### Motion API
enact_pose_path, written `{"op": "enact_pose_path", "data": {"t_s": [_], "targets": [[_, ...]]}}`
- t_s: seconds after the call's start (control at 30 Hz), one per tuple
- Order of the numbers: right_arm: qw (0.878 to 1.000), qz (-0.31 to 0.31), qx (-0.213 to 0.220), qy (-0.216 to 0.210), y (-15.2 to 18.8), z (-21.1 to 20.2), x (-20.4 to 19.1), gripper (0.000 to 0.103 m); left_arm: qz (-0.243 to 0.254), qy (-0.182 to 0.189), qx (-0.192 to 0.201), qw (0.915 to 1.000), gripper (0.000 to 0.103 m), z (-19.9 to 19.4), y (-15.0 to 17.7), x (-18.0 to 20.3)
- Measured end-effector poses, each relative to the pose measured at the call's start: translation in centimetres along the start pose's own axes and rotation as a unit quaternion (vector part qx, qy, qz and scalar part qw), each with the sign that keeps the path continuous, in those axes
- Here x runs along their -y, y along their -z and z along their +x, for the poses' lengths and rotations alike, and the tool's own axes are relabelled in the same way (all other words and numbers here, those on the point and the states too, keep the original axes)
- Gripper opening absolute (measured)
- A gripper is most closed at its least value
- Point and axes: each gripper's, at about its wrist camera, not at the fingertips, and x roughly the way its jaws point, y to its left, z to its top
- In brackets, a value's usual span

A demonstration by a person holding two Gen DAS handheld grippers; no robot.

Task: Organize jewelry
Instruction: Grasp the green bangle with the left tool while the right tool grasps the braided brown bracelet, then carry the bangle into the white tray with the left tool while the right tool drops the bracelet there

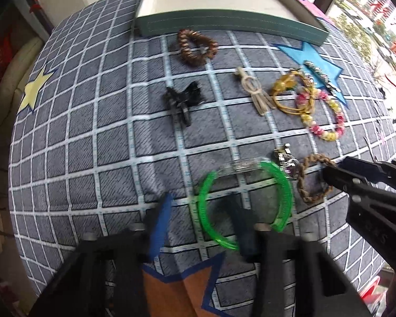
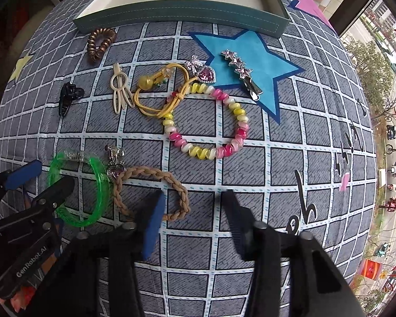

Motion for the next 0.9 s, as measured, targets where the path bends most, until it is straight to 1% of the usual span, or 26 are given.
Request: {"op": "enact_pose_path", "data": {"t_s": [0.03, 0.07, 0.1, 0.13, 0.17, 0.27, 0.33, 0.47, 0.6, 0.7, 0.77, 0.8, 0.9], "targets": [[1.0, 0.001, -0.001, -0.001, 0.1, -0.1, -0.2, 0.021, 0.007, 0.002, 0.0, 1.0, 0.022, 0.0, -0.1, 0.6], [1.0, 0.001, -0.002, -0.001, 0.1, -0.1, -0.2, 0.016, 0.011, 0.004, -0.001, 0.9999, 0.018, -0.1, -0.3, 0.8], [1.0, 0.001, -0.004, 0.0, -0.2, -0.2, -0.3, 0.008, 0.013, 0.012, -0.002, 0.9998, 0.018, 0.0, -0.7, 0.9], [1.0, 0.0, -0.006, 0.002, -0.5, -0.6, -0.3, 0.007, 0.012, 0.028, -0.003, 0.9995, 0.018, 0.0, -1.0, 1.0], [1.0, 0.002, -0.007, 0.002, -0.5, -0.7, -0.5, 0.007, 0.011, 0.036, -0.004, 0.9993, 0.018, -0.1, -1.5, 1.3], [1.0, 0.021, -0.009, -0.011, -0.7, -1.5, -0.4, 0.007, 0.012, 0.055, 0.004, 0.9984, 0.018, -0.7, -2.2, 1.0], [0.999, 0.036, -0.003, -0.018, -0.6, -2.4, 0.0, 0.007, 0.012, 0.068, 0.01, 0.9976, 0.018, -1.2, -2.4, 0.6], [0.997, 0.065, 0.016, -0.041, -0.8, -4.6, 1.0, 0.007, 0.008, 0.075, 0.021, 0.9969, 0.018, -2.5, -3.5, 0.1], [0.994, 0.082, 0.036, -0.062, -2.2, -7.0, 1.5, 0.007, 0.002, 0.08, 0.04, 0.996, 0.018, -3.2, -4.4, -0.9], [0.991, 0.09, 0.055, -0.077, -3.9, -8.9, 1.9, 0.007, -0.001, 0.077, 0.057, 0.9954, 0.018, -4.3, -5.9, -1.2], [0.989, 0.094, 0.07, -0.087, -5.4, -9.9, 2.2, 0.007, -0.007, 0.076, 0.067, 0.9948, 0.018, -5.1, -6.4, -2.5], [0.988, 0.096, 0.076, -0.094, -5.6, -10.4, 3.2, 0.007, -0.012, 0.075, 0.073, 0.9944, 0.018, -5.6, -6.8, -2.9], [0.986, 0.094, 0.087, -0.111, -8.7, -11.1, 3.6, 0.007, -0.023, 0.073, 0.09, 0.993, 0.018, -6.7, -8.9, -3.5]]}}
